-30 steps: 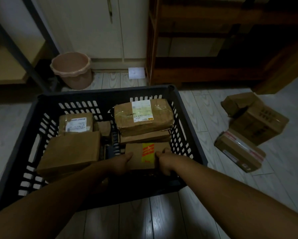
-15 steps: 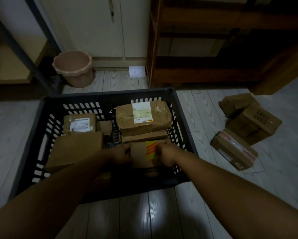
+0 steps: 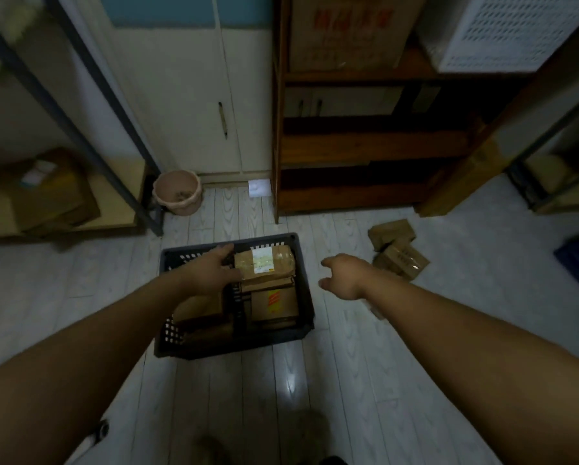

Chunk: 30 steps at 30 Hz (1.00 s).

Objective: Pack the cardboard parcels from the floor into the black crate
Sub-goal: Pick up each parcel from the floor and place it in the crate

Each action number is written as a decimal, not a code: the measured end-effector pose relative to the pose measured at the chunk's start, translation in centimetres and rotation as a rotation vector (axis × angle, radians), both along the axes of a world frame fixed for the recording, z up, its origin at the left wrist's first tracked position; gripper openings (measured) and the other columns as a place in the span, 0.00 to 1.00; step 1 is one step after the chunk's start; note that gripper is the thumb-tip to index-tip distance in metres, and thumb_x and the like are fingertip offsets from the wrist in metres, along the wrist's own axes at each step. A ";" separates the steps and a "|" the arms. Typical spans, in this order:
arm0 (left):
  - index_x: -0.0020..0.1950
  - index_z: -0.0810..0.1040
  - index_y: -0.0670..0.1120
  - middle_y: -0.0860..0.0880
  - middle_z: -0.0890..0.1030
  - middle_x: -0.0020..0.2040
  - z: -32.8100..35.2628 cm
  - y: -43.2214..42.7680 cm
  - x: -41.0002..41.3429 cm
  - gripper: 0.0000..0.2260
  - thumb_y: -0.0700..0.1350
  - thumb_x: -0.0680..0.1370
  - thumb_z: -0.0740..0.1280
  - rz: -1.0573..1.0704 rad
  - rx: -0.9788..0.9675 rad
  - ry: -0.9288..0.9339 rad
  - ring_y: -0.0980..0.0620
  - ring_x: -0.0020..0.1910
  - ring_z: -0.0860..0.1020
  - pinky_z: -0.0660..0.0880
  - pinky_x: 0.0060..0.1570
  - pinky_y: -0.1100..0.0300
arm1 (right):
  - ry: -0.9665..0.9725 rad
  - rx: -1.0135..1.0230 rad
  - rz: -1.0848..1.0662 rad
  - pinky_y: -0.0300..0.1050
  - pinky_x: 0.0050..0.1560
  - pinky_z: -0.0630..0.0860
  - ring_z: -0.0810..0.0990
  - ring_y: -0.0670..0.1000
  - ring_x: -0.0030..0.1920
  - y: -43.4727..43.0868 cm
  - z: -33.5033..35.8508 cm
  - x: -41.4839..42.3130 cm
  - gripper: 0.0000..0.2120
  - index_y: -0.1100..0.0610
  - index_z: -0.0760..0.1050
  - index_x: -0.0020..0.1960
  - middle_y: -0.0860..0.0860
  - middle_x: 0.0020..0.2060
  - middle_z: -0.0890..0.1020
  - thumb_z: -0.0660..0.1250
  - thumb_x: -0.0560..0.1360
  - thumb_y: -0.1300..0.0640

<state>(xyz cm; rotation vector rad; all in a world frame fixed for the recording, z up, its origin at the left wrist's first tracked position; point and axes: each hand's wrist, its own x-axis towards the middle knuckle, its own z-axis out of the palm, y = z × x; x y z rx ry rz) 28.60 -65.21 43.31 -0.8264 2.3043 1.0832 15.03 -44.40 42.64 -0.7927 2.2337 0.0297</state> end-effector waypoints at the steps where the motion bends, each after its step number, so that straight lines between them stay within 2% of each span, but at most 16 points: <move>1: 0.76 0.56 0.47 0.54 0.62 0.72 2.2 0.8 0.4 0.30 0.49 0.78 0.65 -0.007 0.006 0.019 0.53 0.69 0.65 0.62 0.66 0.61 | 0.030 0.002 -0.001 0.48 0.69 0.64 0.63 0.58 0.72 1.0 2.2 0.0 0.30 0.57 0.55 0.77 0.59 0.75 0.60 0.58 0.80 0.46; 4: 0.78 0.51 0.48 0.47 0.55 0.77 7.2 2.7 0.8 0.33 0.52 0.78 0.64 -0.059 -0.056 0.038 0.48 0.75 0.58 0.56 0.71 0.58 | 0.118 -0.010 -0.048 0.47 0.69 0.63 0.62 0.58 0.73 4.0 7.6 -0.2 0.30 0.55 0.53 0.78 0.58 0.76 0.59 0.57 0.80 0.45; 6: 0.78 0.50 0.48 0.47 0.53 0.78 9.4 4.1 0.7 0.33 0.54 0.78 0.63 -0.093 -0.080 0.072 0.48 0.76 0.55 0.54 0.72 0.57 | 0.162 -0.028 -0.118 0.48 0.69 0.64 0.63 0.57 0.73 6.2 10.2 -0.1 0.30 0.55 0.54 0.77 0.56 0.75 0.61 0.58 0.80 0.45; 11: 0.78 0.50 0.50 0.47 0.53 0.78 13.7 9.2 -0.2 0.33 0.54 0.78 0.62 -0.191 -0.069 0.159 0.46 0.76 0.57 0.57 0.71 0.56 | 0.231 -0.049 -0.297 0.51 0.68 0.66 0.67 0.57 0.71 12.7 14.9 1.4 0.29 0.53 0.58 0.76 0.55 0.74 0.65 0.60 0.79 0.46; 17: 0.77 0.49 0.51 0.47 0.51 0.78 18.1 16.5 -3.7 0.32 0.56 0.78 0.61 -0.326 -0.090 0.203 0.46 0.76 0.54 0.56 0.72 0.53 | 0.296 -0.014 -0.310 0.50 0.70 0.64 0.64 0.56 0.73 21.4 19.8 1.2 0.27 0.54 0.59 0.76 0.54 0.74 0.64 0.60 0.80 0.47; 21: 0.77 0.51 0.53 0.47 0.53 0.78 19.6 22.2 -7.8 0.33 0.57 0.77 0.63 -0.343 -0.115 0.227 0.45 0.76 0.55 0.57 0.74 0.47 | 0.303 -0.049 -0.366 0.51 0.70 0.64 0.64 0.55 0.72 28.1 21.0 -1.2 0.27 0.53 0.60 0.75 0.53 0.74 0.64 0.60 0.80 0.47; 25: 0.77 0.52 0.53 0.47 0.54 0.78 19.3 29.2 -12.6 0.32 0.55 0.77 0.64 -0.306 -0.099 0.261 0.45 0.76 0.56 0.58 0.73 0.48 | 0.266 -0.068 -0.410 0.51 0.71 0.63 0.63 0.56 0.73 35.4 20.2 -5.9 0.29 0.53 0.58 0.76 0.54 0.75 0.62 0.60 0.79 0.45; 30: 0.77 0.52 0.53 0.47 0.56 0.77 16.4 35.3 -16.1 0.32 0.54 0.77 0.63 -0.269 -0.037 0.208 0.44 0.75 0.58 0.58 0.73 0.48 | 0.215 -0.086 -0.462 0.50 0.70 0.63 0.64 0.56 0.73 41.5 18.1 -11.0 0.29 0.54 0.57 0.76 0.54 0.75 0.63 0.61 0.79 0.46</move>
